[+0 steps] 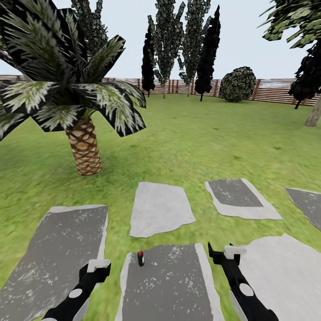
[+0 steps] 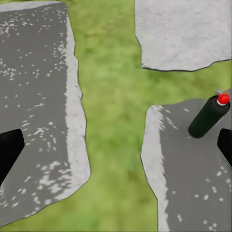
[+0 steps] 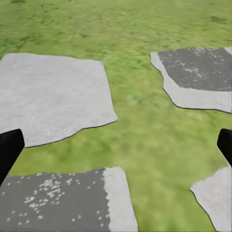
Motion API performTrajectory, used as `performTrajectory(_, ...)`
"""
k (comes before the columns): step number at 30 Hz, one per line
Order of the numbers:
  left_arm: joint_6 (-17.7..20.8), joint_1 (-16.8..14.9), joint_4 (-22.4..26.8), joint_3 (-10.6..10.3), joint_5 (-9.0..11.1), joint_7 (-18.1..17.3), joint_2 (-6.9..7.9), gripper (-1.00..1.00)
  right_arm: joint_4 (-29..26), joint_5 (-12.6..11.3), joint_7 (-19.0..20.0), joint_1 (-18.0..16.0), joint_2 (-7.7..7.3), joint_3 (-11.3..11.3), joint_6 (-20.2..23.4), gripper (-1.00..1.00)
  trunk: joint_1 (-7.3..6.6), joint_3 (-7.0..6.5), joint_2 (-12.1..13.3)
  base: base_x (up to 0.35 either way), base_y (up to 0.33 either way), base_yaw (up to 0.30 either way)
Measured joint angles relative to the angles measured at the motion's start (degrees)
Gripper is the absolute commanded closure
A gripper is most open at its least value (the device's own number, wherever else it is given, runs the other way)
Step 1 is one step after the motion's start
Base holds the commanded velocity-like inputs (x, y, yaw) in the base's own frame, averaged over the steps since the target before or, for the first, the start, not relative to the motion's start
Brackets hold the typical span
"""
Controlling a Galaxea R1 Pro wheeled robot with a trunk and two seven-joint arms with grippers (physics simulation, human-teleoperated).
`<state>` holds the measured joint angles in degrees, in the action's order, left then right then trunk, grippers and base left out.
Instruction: In the garden, pick up the pesticide atomizer on the floor and spray pesticide onto both trees until each tree trunk is fully covered.
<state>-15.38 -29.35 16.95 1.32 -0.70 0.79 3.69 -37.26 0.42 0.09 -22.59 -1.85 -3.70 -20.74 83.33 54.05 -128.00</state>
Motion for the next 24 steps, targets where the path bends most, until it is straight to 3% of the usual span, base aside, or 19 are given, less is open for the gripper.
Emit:
performTrajectory(4,0.0,0.0,-0.1,0.0,0.0,0.0,0.0,-1.0,0.0,0.0,0.0,0.0,0.0,-0.1,0.0,-1.0,0.0,0.0,0.0,0.26,0.0,-0.063)
performTrajectory(12,0.0,0.1,-0.1,0.0,0.0,0.0,0.0,-1.0,-0.1,-0.1,0.0,0.0,0.0,0.0,0.0,-1.0,0.0,0.0,0.0,0.056,-0.012,-0.179)
performTrajectory(24,0.0,0.1,-0.1,0.1,0.0,0.0,-0.07,-1.0,-0.1,-0.1,0.0,0.0,0.08,0.0,0.0,-1.0,0.0,0.0,0.0,0.134,-0.237,-0.006)
